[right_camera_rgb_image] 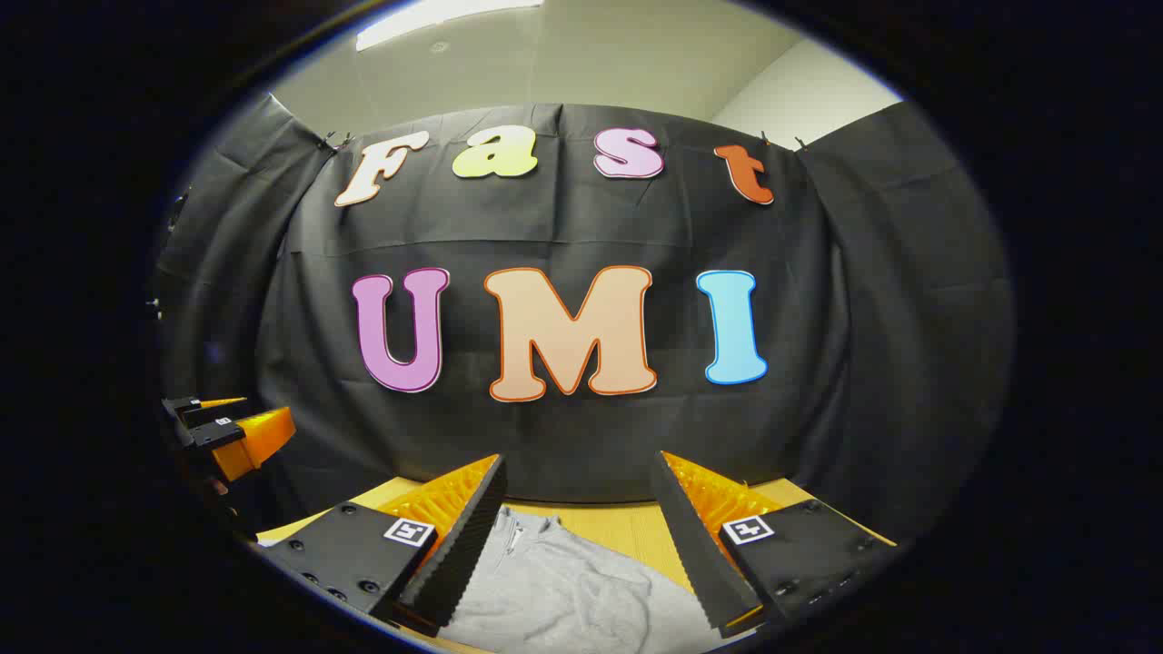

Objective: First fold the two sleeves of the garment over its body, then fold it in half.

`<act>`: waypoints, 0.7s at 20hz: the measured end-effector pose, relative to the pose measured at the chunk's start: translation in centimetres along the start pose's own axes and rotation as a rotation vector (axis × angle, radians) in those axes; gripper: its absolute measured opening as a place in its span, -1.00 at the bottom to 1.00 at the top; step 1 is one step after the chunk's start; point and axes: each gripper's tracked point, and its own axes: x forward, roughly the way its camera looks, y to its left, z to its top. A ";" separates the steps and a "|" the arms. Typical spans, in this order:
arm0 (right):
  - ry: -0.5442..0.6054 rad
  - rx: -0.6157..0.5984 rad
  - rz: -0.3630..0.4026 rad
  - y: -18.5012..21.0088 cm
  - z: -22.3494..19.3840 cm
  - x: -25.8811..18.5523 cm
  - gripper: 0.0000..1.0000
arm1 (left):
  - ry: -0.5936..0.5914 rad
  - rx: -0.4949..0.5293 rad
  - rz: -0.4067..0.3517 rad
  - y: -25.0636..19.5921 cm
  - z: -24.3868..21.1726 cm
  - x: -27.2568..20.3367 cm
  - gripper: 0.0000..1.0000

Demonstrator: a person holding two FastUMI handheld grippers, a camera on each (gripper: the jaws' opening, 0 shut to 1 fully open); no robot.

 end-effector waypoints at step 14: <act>-0.030 -0.036 -0.028 -0.9 0.9 -0.6 0.98 | 0.008 0.010 -0.023 -0.4 -0.1 0.0 0.93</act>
